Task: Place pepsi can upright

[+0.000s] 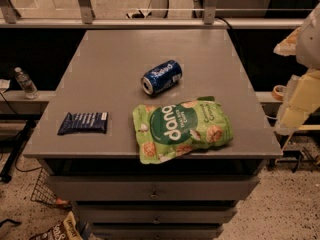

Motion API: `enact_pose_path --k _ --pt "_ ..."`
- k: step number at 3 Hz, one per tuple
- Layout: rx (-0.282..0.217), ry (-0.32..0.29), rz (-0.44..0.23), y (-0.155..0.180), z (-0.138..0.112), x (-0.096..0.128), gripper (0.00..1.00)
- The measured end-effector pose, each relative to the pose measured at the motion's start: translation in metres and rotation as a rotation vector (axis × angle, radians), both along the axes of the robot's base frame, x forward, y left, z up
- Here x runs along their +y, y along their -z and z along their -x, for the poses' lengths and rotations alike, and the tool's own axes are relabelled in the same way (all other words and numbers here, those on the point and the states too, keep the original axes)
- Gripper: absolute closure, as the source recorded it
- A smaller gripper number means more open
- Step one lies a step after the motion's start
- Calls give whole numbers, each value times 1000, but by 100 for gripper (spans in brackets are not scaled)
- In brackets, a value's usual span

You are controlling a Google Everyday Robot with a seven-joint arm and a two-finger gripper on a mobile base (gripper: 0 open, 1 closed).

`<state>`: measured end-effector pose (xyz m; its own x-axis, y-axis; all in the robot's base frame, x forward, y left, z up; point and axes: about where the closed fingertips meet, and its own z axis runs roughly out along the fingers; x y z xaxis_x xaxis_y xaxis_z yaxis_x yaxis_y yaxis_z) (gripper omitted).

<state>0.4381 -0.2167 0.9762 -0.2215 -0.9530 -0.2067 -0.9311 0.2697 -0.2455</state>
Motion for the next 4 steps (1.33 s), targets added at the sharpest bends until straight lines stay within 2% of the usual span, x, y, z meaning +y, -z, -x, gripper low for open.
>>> enact_pose_path --k 1,2,3,4 --pt "0 0 0 0 0 0 0" --pt "-16 -38 -6 0 -7 9 0" --pt "-91 -206 10 -1 -36 55 0" --pt "-189 -455 61 1 -69 123 0"
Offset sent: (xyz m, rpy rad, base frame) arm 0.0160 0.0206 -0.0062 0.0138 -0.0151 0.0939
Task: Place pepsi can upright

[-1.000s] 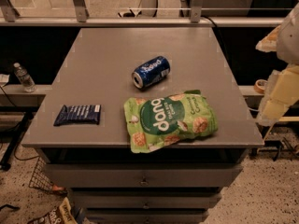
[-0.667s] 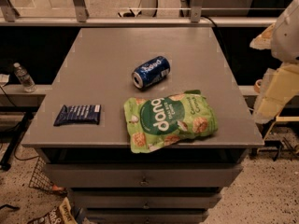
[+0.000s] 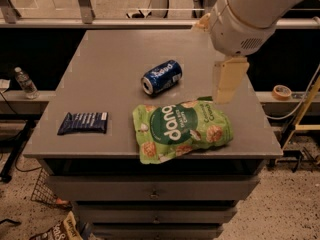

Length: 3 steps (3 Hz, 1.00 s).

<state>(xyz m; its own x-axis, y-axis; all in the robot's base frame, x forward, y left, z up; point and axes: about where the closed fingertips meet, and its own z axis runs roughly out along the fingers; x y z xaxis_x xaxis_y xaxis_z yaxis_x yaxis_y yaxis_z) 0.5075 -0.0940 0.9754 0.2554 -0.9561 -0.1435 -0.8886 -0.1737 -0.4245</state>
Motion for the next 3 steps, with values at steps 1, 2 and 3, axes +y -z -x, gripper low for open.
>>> enact_pose_path --k 1,2,3 --pt "1 5 -1 0 1 -1 0" --pt "-63 -66 51 1 -14 7 0" --pt "-143 -260 187 13 -59 42 0"
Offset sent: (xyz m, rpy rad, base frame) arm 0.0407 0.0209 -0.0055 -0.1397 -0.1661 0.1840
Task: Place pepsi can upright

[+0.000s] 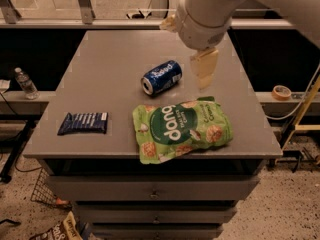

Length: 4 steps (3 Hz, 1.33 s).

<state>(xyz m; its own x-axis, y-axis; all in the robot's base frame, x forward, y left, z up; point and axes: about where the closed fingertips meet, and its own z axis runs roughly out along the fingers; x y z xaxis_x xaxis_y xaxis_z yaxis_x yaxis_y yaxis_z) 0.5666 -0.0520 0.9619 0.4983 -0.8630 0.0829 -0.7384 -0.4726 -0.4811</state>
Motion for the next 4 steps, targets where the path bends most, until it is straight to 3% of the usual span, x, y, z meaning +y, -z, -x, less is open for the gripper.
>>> enact_pose_path --k 1,2,3,4 --pt "-34 -119 122 13 -28 28 0" --pt "-13 -187 247 38 -52 50 0" --pt "28 -210 352 61 -74 57 0" --pt "85 -201 414 82 -88 52 0"
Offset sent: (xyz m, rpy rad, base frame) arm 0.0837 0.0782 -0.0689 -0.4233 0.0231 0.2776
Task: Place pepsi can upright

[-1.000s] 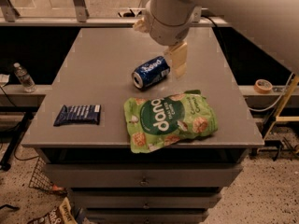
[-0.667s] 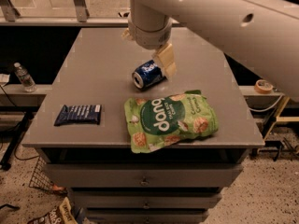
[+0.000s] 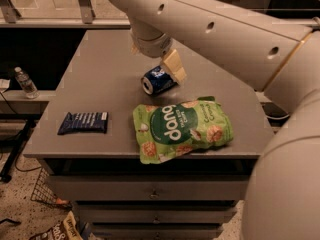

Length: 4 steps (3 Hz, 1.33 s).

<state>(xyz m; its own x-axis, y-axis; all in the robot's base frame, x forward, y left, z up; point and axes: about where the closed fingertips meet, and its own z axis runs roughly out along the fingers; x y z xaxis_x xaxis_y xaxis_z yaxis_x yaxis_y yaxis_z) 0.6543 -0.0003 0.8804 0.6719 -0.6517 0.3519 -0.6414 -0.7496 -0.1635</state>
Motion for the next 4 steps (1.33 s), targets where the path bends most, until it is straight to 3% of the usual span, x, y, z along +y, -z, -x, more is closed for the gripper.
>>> enact_pose_path --k 1,3,4 --pt "50 21 30 18 -5 -8 18" --pt "106 33 38 31 -1 -14 64" --pt "155 60 -51 19 0 -24 88"
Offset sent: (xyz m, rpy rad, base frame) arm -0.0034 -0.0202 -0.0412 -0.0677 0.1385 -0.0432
